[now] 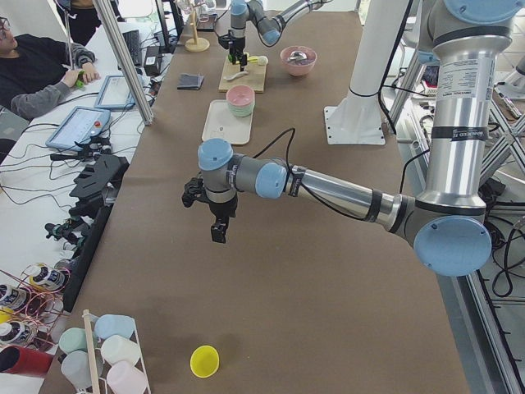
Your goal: Stack pink bowl on green and place spoon
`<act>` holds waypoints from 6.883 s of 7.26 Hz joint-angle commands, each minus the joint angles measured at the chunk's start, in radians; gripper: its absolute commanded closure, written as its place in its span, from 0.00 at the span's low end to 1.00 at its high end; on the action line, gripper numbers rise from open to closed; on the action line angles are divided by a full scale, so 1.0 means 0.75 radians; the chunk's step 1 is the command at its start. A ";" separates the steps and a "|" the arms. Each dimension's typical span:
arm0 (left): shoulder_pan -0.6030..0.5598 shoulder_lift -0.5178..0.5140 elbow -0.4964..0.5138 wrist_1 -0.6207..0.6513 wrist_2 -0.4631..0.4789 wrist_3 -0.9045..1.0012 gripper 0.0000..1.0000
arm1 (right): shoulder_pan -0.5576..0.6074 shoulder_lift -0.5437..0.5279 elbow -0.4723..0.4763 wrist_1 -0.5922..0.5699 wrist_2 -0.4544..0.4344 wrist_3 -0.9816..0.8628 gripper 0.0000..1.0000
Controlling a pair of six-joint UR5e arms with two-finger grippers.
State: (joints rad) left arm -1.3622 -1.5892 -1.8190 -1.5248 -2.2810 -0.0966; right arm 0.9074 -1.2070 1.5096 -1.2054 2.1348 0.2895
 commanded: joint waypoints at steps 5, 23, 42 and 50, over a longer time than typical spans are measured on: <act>0.000 0.000 -0.006 0.000 0.000 0.000 0.01 | -0.050 -0.011 -0.017 0.008 -0.014 0.023 0.35; -0.002 0.004 -0.002 0.000 0.000 0.002 0.01 | -0.412 0.472 0.333 -0.731 -0.292 0.980 1.00; -0.100 0.080 0.043 0.002 0.002 0.004 0.01 | 0.311 0.174 0.249 -0.657 0.043 0.168 0.01; -0.123 0.124 0.049 -0.002 -0.090 0.006 0.02 | 0.835 -0.537 0.384 -0.639 0.130 -0.433 0.00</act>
State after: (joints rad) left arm -1.4533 -1.5148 -1.7803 -1.5195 -2.3404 -0.0971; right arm 1.5015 -1.5111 1.7571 -1.6918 2.2301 -0.0301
